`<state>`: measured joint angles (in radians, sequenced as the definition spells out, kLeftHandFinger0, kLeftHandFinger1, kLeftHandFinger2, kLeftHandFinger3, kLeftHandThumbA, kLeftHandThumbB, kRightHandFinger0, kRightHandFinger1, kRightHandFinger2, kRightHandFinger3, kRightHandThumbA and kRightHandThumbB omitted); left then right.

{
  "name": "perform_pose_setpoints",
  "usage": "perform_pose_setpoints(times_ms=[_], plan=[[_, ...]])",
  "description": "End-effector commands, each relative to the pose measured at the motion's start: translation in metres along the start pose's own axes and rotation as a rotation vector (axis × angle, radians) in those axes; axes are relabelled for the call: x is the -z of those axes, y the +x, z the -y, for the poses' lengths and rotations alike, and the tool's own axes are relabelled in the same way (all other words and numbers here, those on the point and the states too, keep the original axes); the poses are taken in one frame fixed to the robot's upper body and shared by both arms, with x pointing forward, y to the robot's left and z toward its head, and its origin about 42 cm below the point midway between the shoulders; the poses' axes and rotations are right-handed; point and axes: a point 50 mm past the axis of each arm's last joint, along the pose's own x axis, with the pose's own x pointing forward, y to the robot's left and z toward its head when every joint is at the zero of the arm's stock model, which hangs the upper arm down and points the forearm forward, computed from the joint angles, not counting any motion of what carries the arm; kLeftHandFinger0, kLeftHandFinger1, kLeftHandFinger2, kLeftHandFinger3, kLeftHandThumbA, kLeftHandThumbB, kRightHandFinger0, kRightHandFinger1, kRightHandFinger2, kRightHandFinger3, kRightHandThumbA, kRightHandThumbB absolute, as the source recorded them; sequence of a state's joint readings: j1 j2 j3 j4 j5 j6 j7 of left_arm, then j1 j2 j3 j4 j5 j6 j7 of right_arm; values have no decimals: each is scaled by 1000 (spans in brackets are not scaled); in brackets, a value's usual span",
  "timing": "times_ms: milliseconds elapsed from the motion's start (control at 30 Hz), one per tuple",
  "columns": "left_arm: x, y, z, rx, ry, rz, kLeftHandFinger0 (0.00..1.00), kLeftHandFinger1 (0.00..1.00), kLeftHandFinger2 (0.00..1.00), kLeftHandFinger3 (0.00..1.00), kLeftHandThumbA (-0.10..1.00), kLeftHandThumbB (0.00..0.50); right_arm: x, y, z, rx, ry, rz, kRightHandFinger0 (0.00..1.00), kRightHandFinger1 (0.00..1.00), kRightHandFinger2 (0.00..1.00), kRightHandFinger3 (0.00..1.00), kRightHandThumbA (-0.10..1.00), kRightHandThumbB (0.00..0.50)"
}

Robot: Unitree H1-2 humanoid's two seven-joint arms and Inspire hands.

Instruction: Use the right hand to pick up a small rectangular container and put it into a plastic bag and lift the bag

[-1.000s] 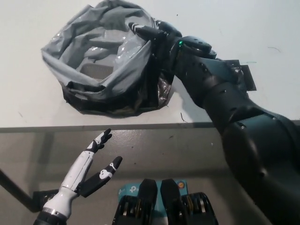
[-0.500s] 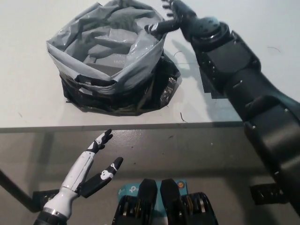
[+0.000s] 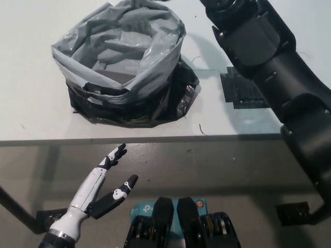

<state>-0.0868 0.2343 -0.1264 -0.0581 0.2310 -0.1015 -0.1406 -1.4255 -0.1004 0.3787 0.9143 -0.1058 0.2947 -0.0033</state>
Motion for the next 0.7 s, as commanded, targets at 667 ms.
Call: perform_pose_setpoints(times_ms=[667], plan=[[-25,53,-36,-52,44,104,1000,1000,1000,1000,905,174,-8,-318,110,641,16,923,1000,1000,1000,1000,1000,325]])
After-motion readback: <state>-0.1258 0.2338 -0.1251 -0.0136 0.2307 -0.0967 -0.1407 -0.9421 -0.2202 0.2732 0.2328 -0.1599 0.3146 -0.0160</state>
